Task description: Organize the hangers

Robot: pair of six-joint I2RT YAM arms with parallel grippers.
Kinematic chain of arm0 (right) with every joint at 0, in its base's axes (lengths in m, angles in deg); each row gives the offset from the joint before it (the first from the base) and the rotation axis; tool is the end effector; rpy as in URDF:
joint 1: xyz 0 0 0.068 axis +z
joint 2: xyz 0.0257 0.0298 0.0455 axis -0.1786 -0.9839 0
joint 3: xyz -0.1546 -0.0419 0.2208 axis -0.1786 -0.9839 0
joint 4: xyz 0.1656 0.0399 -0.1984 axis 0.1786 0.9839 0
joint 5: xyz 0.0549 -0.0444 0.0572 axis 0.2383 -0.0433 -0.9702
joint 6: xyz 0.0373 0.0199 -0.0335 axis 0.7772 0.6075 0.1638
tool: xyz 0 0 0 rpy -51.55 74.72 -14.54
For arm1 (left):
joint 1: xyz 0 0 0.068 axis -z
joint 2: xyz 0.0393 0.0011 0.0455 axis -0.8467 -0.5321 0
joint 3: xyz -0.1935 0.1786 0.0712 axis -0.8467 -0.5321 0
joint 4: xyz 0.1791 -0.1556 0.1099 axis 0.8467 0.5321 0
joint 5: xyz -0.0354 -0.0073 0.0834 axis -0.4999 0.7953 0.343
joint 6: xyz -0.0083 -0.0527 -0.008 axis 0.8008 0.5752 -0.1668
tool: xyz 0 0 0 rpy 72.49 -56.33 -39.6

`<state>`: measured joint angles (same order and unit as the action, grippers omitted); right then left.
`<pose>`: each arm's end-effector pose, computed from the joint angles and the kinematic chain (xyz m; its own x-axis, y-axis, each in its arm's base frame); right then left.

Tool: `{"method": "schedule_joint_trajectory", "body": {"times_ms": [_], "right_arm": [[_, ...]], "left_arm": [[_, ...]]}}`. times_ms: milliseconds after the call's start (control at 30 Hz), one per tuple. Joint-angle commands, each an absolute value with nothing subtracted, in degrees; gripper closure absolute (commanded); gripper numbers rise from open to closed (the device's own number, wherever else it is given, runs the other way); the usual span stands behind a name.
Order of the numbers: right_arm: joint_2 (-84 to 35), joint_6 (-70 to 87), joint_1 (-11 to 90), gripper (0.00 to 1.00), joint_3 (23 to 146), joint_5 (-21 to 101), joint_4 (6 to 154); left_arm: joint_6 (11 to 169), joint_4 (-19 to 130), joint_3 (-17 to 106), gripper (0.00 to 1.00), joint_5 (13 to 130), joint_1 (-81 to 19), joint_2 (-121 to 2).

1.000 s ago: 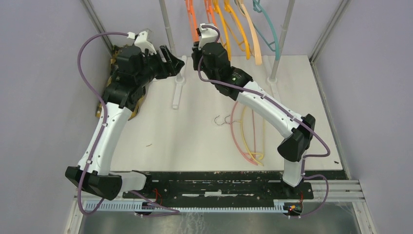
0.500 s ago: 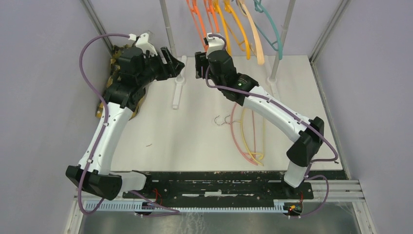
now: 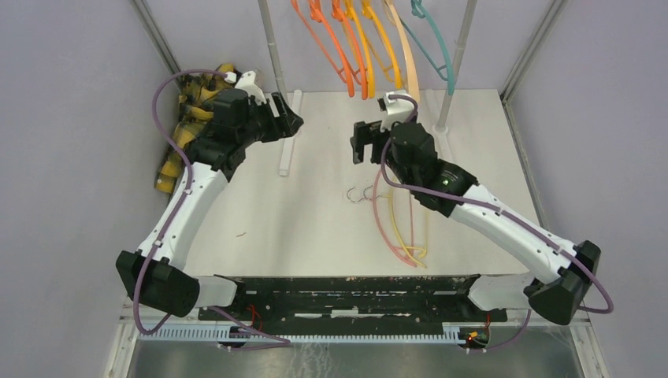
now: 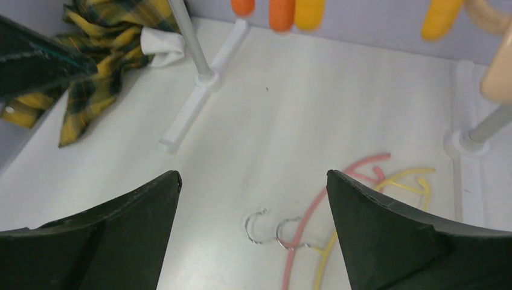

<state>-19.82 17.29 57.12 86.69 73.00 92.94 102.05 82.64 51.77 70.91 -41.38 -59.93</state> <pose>0.2206 0.2128 0.4134 -0.2370 0.1026 -0.9661 -0.3171 0.9318 0.1767 0.2829 -0.0894 0.4068 -0.4825 -0.2783 -0.8305 0.2422 0.8688 -0.4319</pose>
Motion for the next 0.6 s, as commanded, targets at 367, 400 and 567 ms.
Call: {"method": "schedule_joint_trajectory", "body": {"times_ms": [367, 400, 567], "right_arm": [[-0.28, 26.08, 57.0, 0.14, 58.05, 83.65, 110.14], [0.33, 26.86, 56.92, 0.19, 56.67, 83.18, 109.55], [-1.61, 32.4, 56.48, 0.4, 50.63, 78.2, 106.3]], "left_arm": [[104.37, 69.95, 39.73, 0.23, 69.01, -41.5, -61.76], [104.65, 69.25, 39.04, 0.24, 68.76, -41.48, -61.84], [104.78, 67.96, 36.72, 0.24, 68.63, -41.5, -62.1]]}}
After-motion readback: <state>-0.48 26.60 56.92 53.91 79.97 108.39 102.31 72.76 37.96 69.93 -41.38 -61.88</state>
